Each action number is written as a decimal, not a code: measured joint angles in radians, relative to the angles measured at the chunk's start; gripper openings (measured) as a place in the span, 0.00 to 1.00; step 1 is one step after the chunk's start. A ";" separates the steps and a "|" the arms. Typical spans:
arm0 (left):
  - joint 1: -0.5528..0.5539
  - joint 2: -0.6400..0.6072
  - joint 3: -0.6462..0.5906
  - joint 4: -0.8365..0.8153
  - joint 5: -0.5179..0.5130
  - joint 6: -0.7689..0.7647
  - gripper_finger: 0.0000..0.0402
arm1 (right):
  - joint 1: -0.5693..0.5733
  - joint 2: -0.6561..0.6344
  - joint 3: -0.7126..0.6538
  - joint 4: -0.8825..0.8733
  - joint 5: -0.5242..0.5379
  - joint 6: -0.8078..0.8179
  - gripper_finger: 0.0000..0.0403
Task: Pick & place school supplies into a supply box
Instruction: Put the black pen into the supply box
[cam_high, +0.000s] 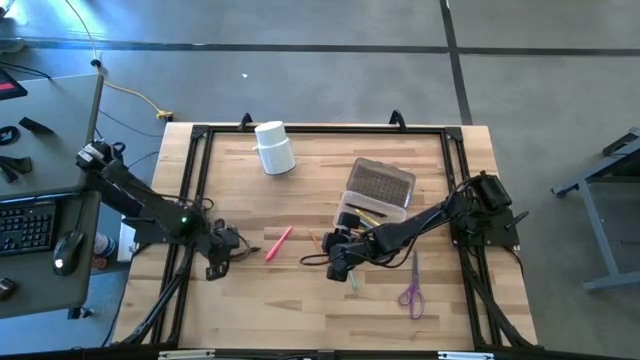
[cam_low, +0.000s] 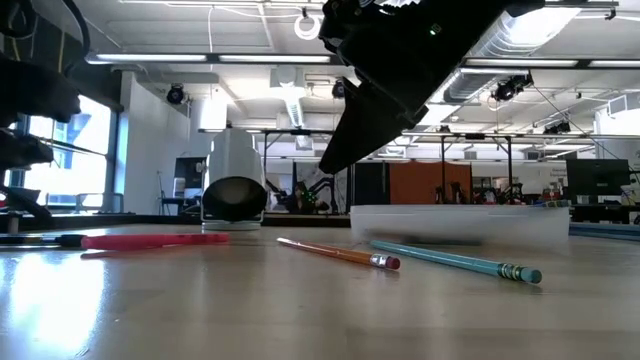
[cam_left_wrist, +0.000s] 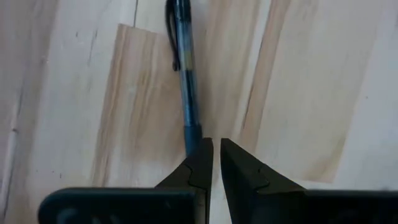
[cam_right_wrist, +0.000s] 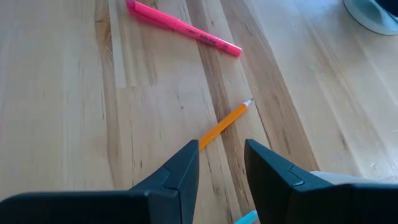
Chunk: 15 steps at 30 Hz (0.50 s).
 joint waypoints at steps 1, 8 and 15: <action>-0.007 0.000 0.000 0.002 -0.007 0.000 0.16 | 0.000 0.000 0.000 0.000 0.000 0.000 0.28; -0.014 0.034 -0.008 0.009 -0.016 -0.034 0.16 | 0.000 -0.001 0.000 0.000 -0.004 0.000 0.28; -0.014 0.091 -0.018 0.011 -0.012 -0.079 0.16 | 0.000 -0.001 0.000 0.000 -0.004 0.000 0.28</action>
